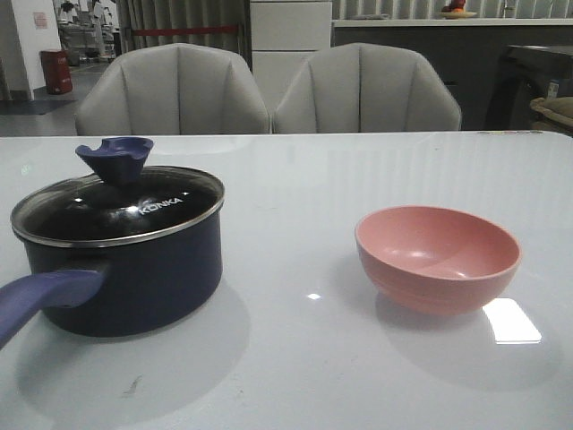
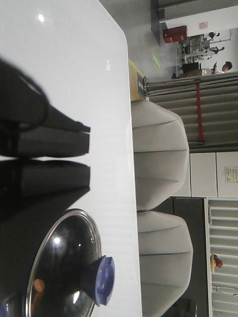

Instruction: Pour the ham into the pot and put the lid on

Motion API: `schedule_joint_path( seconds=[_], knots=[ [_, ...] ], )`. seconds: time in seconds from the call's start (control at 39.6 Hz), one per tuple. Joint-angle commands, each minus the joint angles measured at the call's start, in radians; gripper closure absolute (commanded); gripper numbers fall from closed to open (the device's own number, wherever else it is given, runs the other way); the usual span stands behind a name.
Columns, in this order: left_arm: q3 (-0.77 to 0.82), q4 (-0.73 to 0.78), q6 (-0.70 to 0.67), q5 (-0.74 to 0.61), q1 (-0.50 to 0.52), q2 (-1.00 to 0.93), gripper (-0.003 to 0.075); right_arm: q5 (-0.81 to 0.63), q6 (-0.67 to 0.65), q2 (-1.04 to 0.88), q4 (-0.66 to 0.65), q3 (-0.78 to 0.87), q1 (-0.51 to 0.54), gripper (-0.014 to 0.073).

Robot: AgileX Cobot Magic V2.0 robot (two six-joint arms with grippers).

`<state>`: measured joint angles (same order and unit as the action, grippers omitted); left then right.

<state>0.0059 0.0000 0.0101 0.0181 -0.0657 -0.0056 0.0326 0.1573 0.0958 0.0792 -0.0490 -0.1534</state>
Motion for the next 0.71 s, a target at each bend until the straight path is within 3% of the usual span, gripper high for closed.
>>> schedule_joint_path(
  seconds=[0.0,0.18,0.68],
  knots=[
    [0.032,0.0,-0.01,-0.077,0.0,-0.011,0.0607,-0.07,-0.044,-0.055,-0.039,0.024,0.059,0.0447],
    [0.032,0.0,-0.01,-0.077,0.0,-0.011,0.0607,-0.033,-0.183,-0.122,-0.115,0.085,0.072,0.0447],
    [0.032,0.0,-0.01,-0.077,0.0,-0.011,0.0607,-0.033,-0.183,-0.124,-0.113,0.085,0.073,0.0447]
  ],
)
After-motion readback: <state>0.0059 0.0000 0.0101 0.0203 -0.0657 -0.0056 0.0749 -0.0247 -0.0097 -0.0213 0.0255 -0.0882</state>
